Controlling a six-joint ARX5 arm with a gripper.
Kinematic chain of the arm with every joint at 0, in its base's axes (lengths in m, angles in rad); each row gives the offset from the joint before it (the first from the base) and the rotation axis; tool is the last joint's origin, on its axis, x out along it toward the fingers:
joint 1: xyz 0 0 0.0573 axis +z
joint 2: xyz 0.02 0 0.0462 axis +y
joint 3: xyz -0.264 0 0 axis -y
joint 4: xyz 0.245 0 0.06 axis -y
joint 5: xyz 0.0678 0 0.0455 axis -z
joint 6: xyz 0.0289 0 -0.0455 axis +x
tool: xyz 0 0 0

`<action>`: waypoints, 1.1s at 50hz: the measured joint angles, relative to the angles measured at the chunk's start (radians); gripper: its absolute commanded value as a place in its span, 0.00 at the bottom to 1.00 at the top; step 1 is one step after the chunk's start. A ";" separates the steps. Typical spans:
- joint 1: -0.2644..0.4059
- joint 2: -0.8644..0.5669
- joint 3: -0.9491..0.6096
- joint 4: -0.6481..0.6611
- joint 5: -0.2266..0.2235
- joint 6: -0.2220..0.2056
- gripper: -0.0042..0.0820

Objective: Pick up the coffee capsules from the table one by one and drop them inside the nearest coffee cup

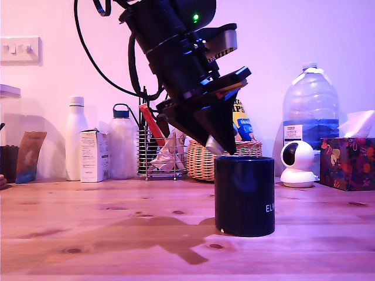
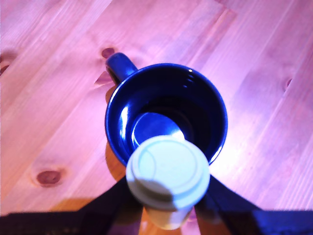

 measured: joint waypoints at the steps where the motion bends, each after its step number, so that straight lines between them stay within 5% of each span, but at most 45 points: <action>1: 0.000 0.000 0.000 0.000 0.000 0.000 0.25; 55: 0.001 -0.005 0.062 0.007 0.031 0.000 0.26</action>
